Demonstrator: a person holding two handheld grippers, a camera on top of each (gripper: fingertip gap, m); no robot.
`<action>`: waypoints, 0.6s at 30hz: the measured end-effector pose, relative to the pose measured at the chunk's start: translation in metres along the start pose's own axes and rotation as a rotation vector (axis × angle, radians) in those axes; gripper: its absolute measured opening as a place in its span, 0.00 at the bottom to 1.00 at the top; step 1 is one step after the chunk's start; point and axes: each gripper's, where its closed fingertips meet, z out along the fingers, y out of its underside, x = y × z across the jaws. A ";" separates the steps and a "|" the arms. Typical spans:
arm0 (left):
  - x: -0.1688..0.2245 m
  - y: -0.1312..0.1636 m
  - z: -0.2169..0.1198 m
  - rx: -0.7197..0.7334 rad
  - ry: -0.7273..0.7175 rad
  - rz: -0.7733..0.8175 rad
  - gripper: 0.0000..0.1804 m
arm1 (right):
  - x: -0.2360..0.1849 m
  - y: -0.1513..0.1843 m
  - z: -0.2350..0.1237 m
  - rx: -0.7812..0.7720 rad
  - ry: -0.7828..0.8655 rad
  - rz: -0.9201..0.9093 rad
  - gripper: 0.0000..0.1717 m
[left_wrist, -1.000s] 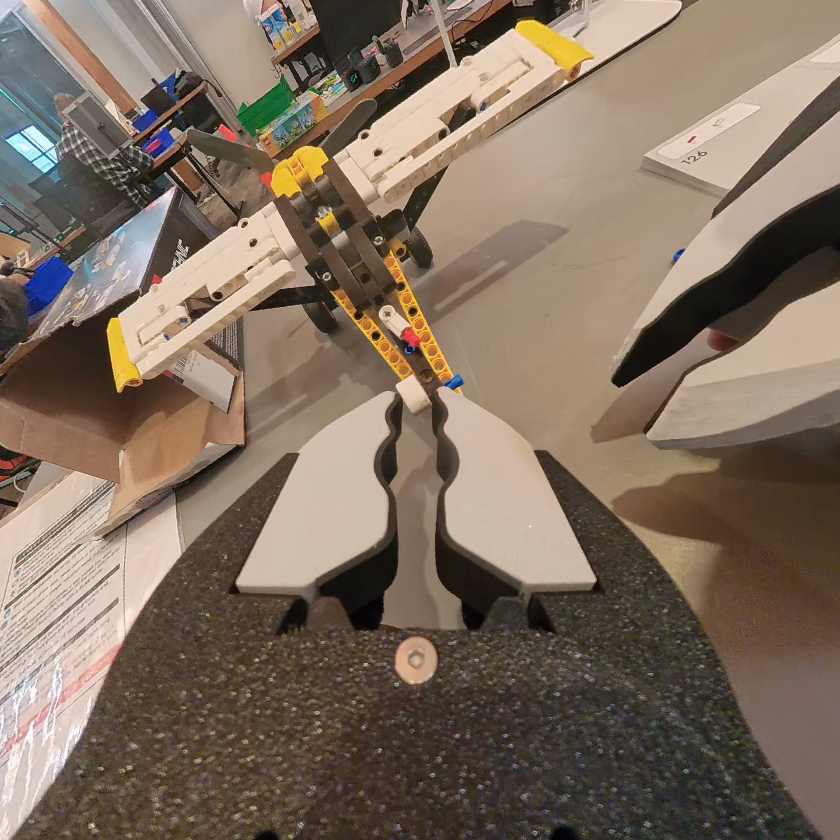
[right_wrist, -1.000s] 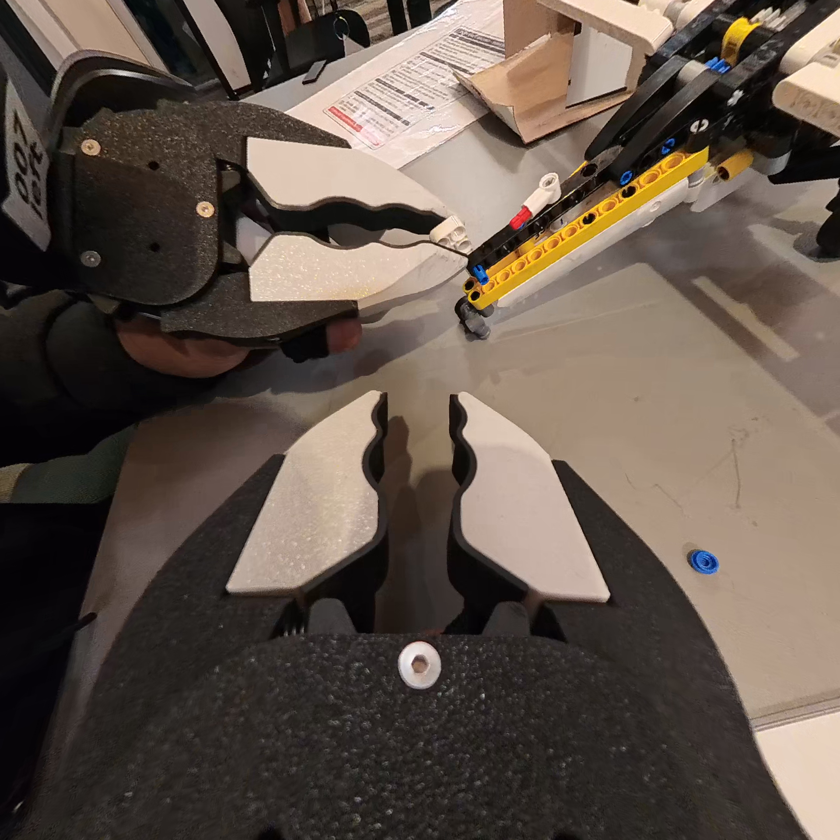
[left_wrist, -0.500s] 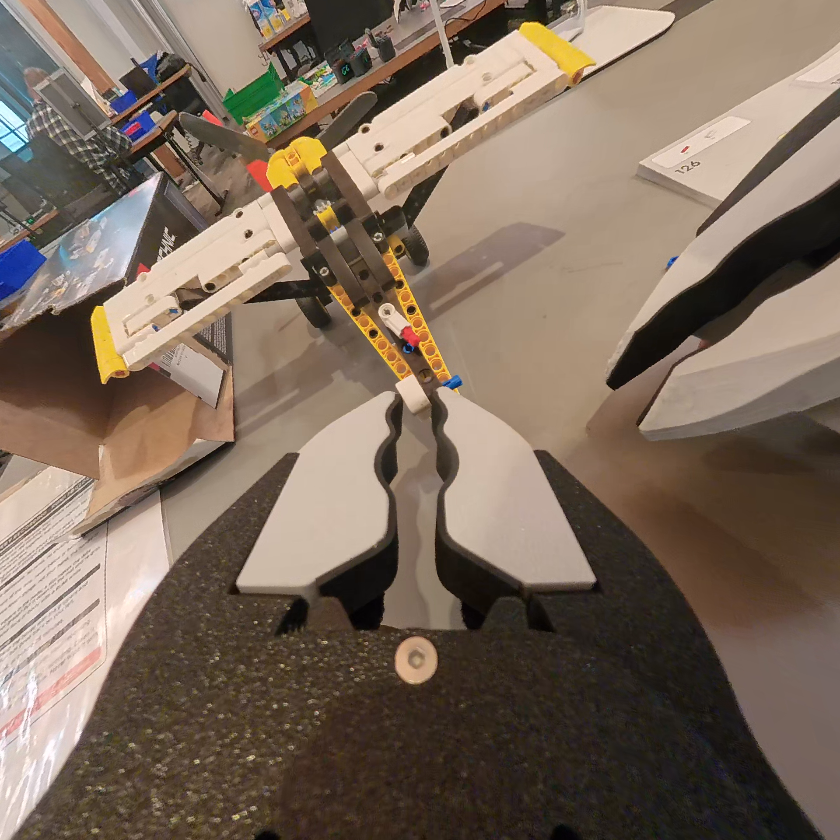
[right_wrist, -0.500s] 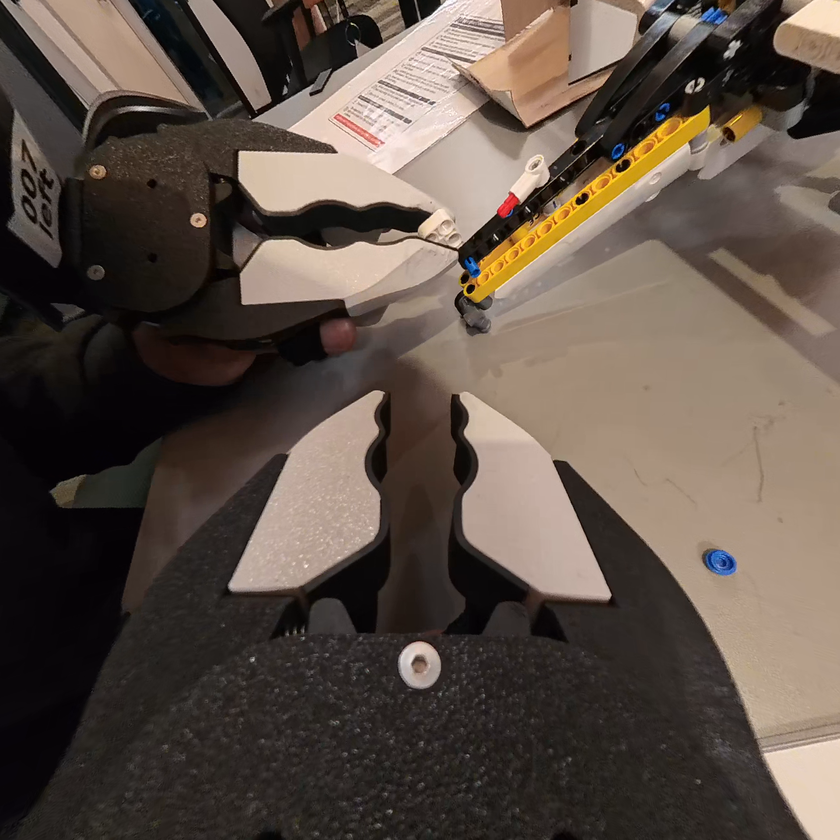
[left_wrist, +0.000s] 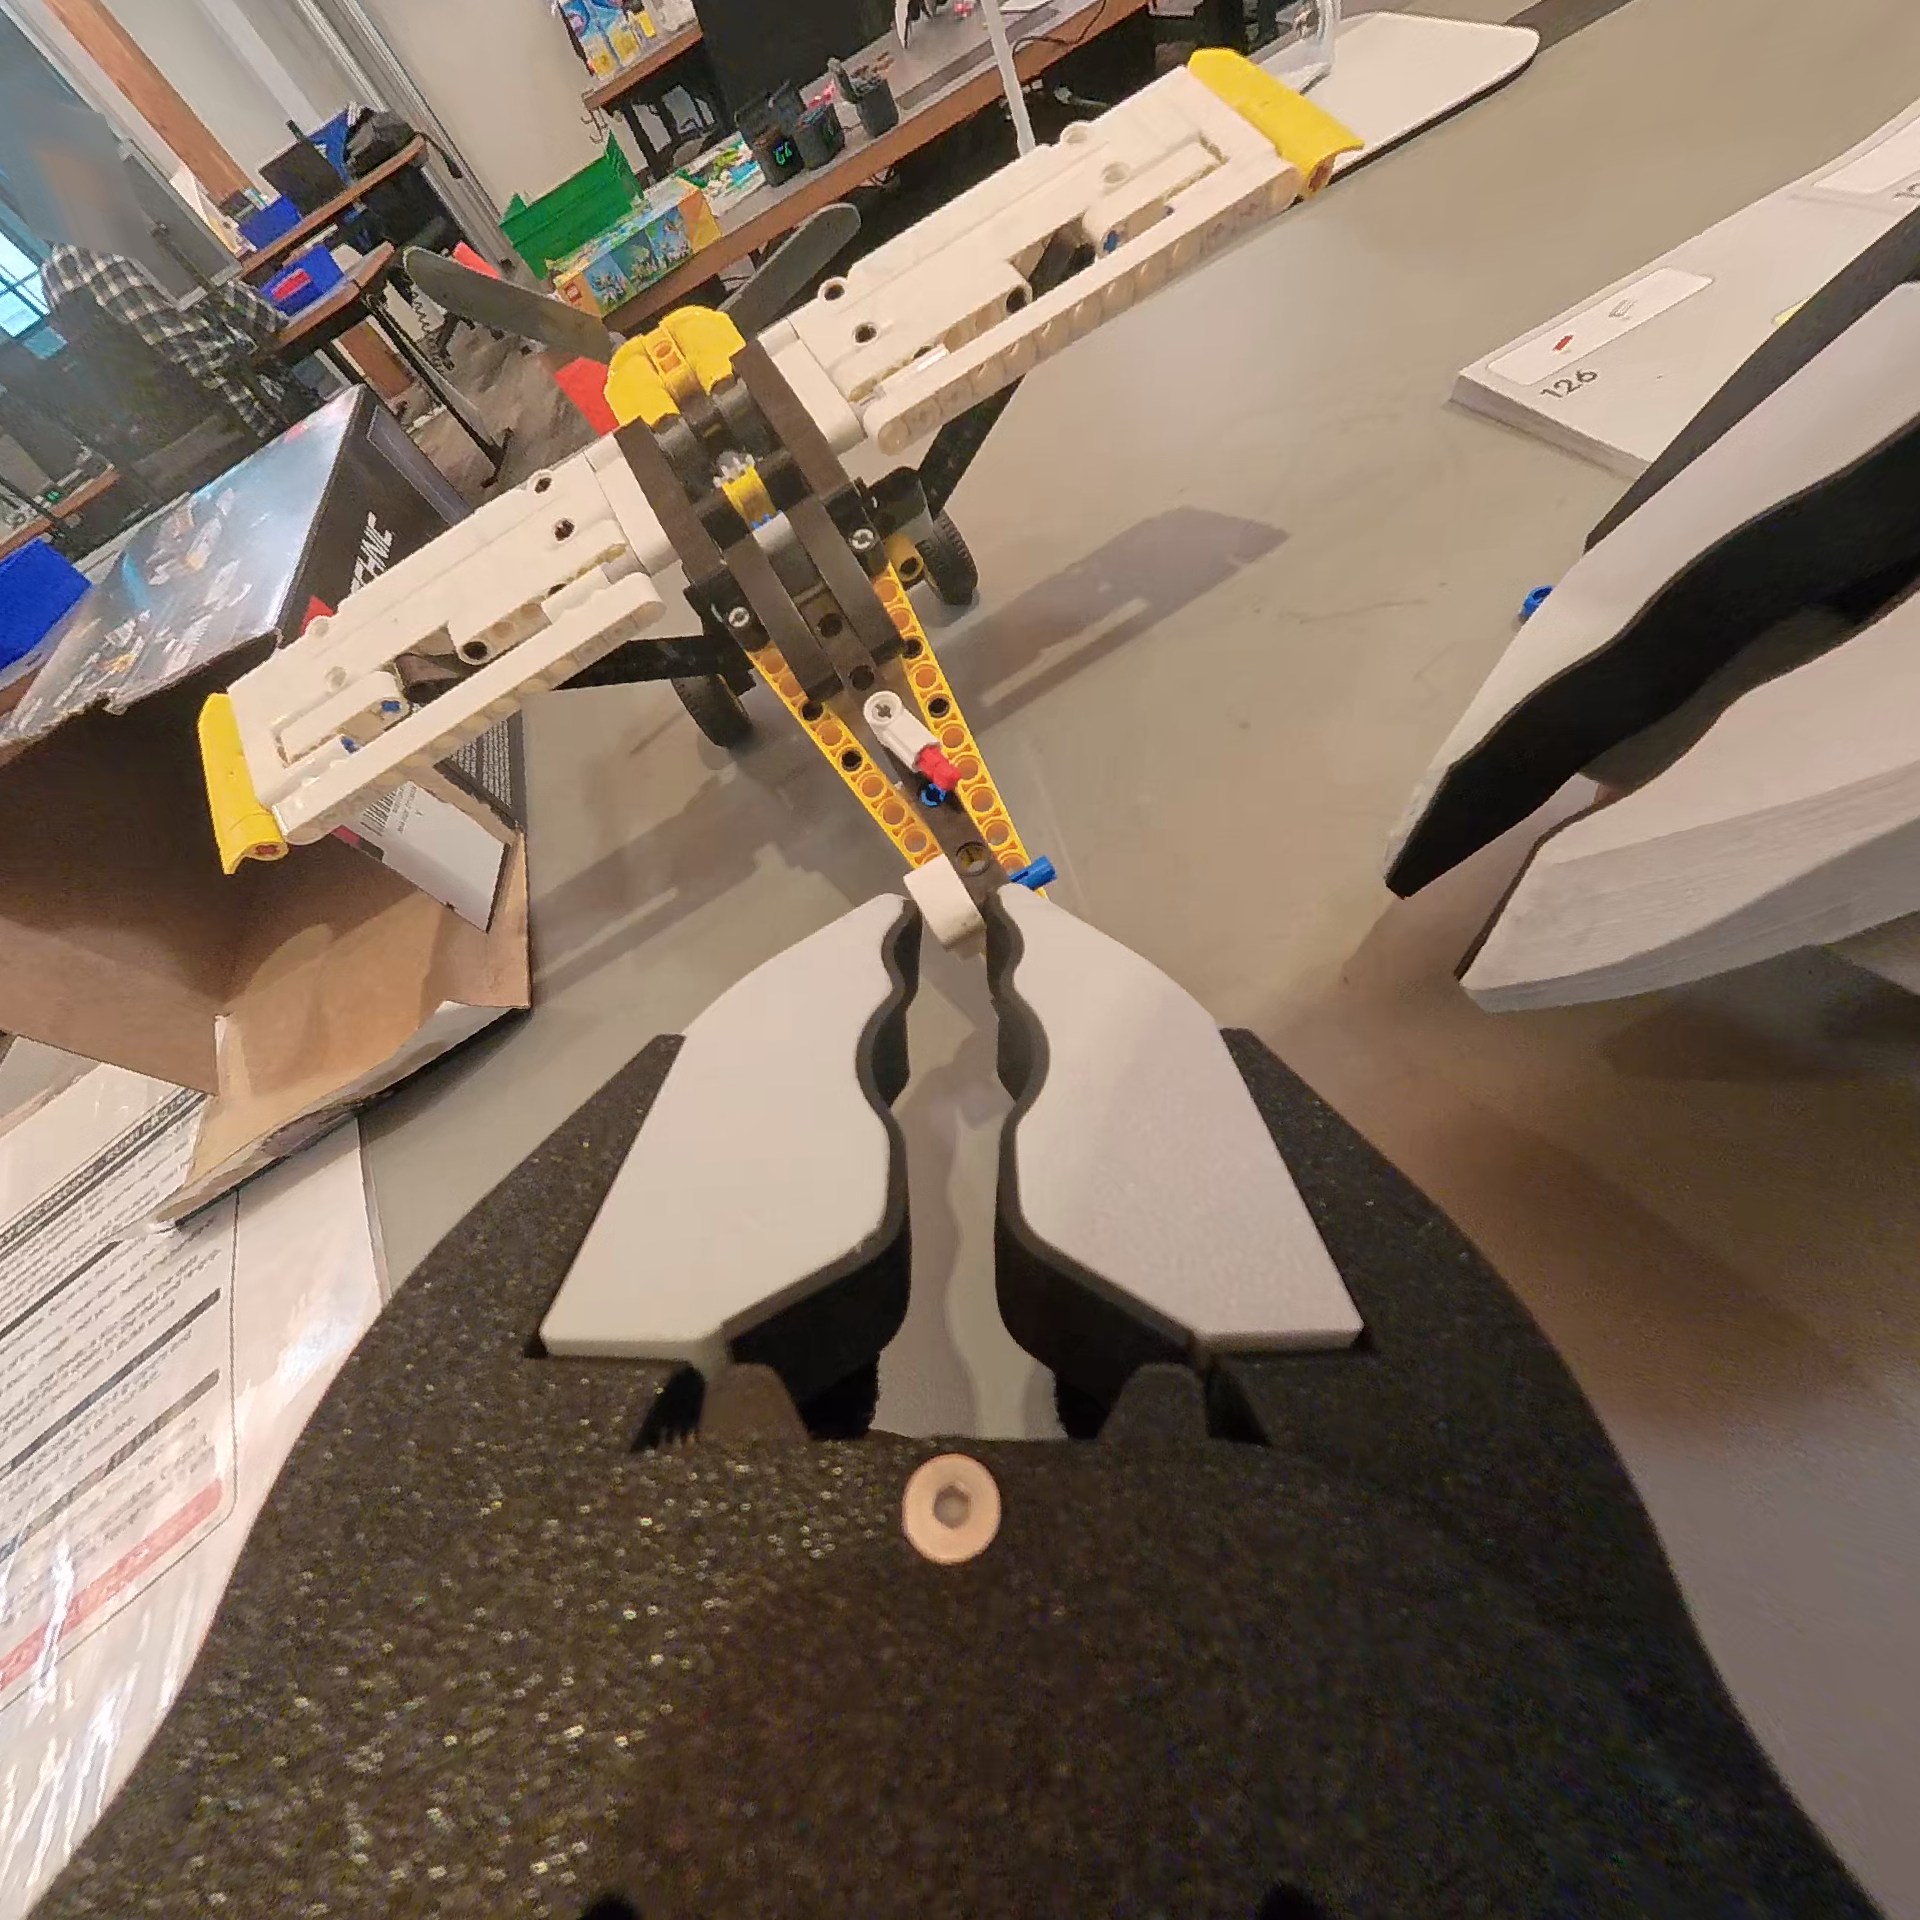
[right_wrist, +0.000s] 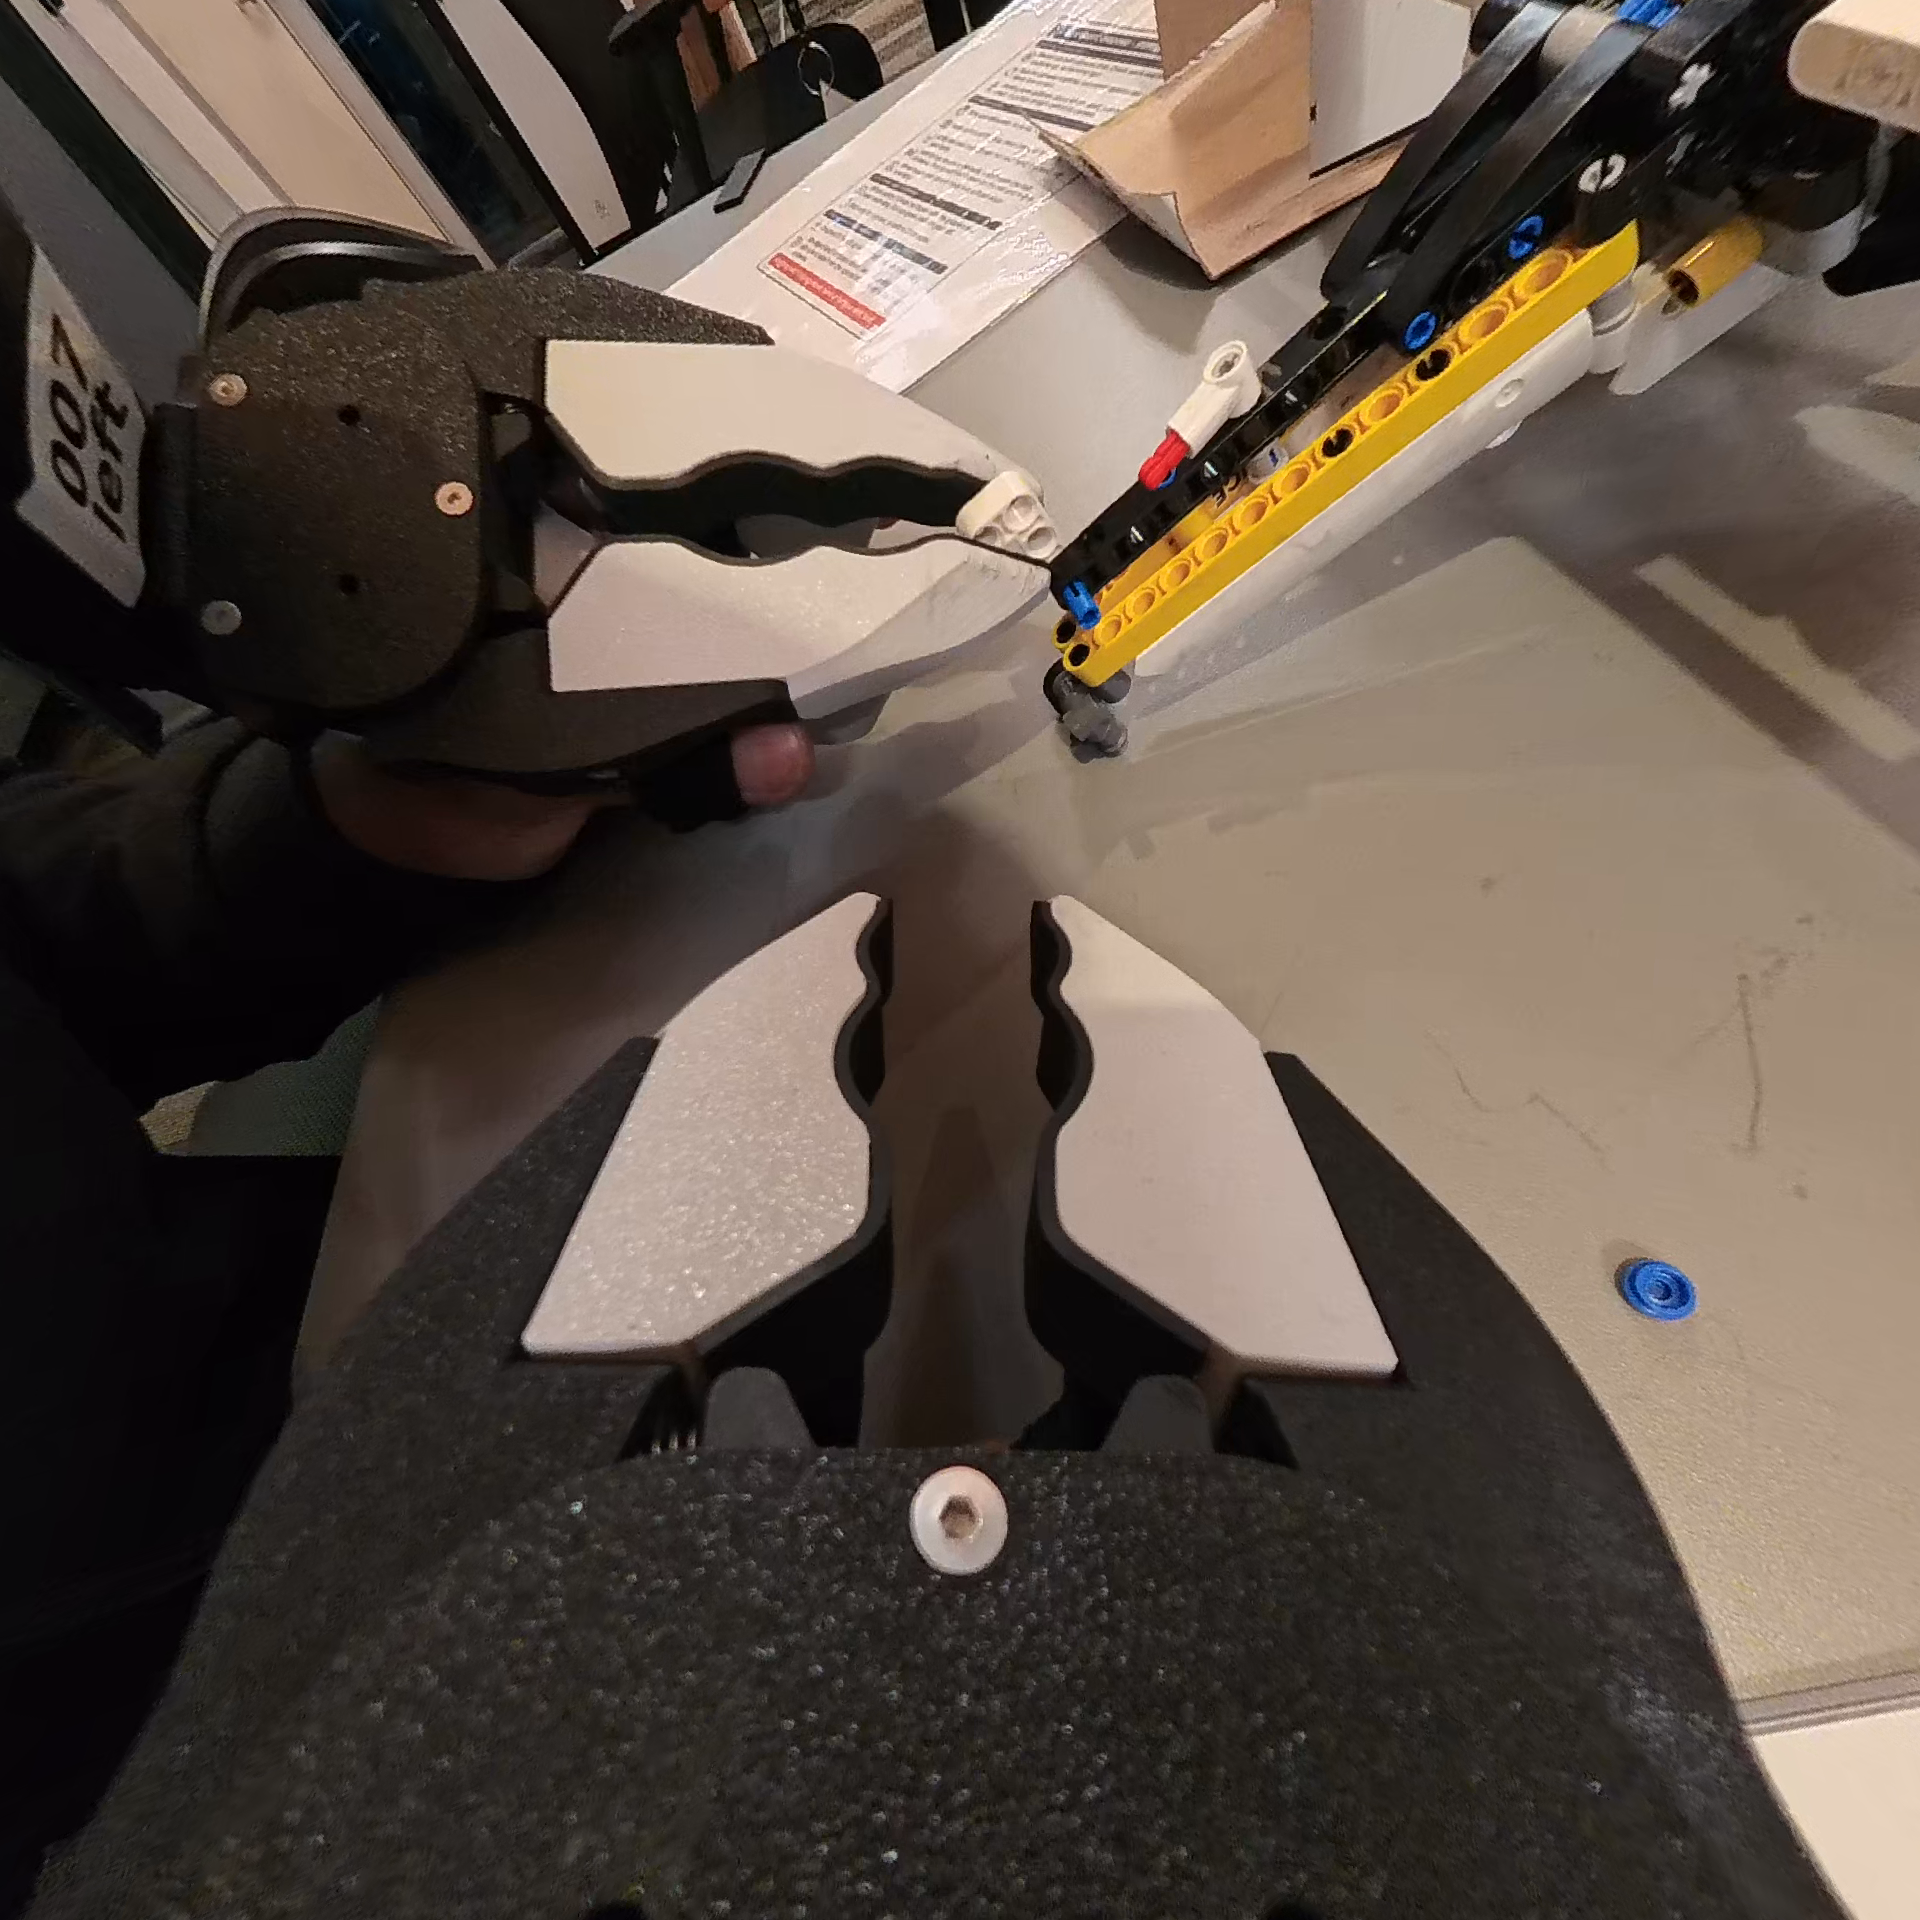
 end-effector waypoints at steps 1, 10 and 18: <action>0.000 0.000 0.000 0.000 0.000 0.000 0.07 | 0.000 0.000 0.000 0.000 0.000 0.000 0.15; 0.000 0.000 0.000 -0.003 -0.001 -0.001 0.07 | 0.000 0.000 0.000 -0.003 0.002 -0.004 0.15; 0.000 0.000 0.000 -0.002 0.004 -0.006 0.07 | 0.000 0.000 0.000 -0.005 0.001 -0.005 0.15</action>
